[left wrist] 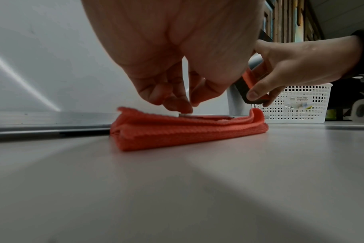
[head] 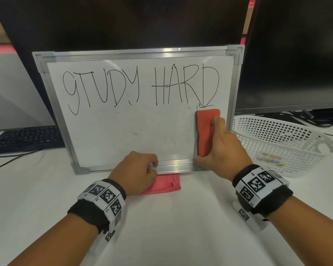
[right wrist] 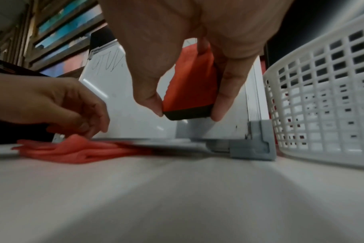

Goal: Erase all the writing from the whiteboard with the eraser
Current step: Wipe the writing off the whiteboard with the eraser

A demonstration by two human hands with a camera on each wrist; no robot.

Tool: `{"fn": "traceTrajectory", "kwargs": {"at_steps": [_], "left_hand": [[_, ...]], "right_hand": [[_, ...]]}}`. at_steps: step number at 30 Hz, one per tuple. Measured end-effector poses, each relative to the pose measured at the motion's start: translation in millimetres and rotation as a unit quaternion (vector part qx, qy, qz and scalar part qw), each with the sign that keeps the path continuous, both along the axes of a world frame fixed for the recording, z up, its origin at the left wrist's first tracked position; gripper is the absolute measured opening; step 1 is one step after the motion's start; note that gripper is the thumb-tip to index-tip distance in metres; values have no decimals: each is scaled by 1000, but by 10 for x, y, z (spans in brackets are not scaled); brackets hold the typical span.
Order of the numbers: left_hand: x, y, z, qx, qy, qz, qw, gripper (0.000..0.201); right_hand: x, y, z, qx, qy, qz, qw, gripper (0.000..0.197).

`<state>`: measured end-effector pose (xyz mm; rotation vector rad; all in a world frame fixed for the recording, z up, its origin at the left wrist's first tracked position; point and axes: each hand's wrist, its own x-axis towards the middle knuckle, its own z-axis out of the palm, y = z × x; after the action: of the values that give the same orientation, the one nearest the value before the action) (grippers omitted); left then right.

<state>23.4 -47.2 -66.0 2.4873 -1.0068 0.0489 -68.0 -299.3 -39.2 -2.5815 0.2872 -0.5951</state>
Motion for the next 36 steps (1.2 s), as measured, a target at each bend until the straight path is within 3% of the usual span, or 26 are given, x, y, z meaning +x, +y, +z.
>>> {"fn": "traceTrajectory", "kwargs": {"at_steps": [5,12,18,27,33,36], "left_hand": [[-8,1,11,-2,0,4,1000,16],[-13,10,21,1,8,-2,1000,17],[-28,7,31,-6,9,1,1000,15],[-15,25,37,-4,8,6,1000,17],[45,145,22,3,-1,22,1000,17],[62,211,23,4,-7,29,1000,18]], "right_hand": [[-94,32,-63,-18,54,19,998,94],[7,-22,30,9,-10,-13,1000,97],[-161,85,-96,-35,110,9,993,96],[15,59,51,3,-25,-16,1000,95],[-84,103,-36,-11,36,3,999,95],[-90,110,-4,-12,27,0,1000,99]]}}
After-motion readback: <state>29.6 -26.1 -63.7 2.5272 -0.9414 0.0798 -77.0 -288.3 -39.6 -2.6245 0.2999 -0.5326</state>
